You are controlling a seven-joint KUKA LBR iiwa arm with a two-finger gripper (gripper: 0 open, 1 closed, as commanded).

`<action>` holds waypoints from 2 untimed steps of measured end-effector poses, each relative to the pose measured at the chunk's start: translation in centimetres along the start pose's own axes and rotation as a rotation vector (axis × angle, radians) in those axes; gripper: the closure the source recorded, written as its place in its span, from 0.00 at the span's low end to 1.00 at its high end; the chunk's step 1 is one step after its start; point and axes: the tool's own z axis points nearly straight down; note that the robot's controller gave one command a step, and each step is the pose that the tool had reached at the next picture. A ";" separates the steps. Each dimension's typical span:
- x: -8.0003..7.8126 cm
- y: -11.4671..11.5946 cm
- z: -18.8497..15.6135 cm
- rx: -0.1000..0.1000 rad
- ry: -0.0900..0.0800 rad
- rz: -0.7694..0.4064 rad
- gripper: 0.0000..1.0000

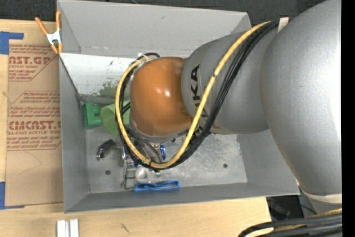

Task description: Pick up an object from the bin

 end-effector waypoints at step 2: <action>-4.1 -6.1 1.3 -0.003 -0.008 0.068 0.00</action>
Offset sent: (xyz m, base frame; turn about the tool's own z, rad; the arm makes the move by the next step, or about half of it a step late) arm 0.0476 -0.0805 -0.0105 0.0391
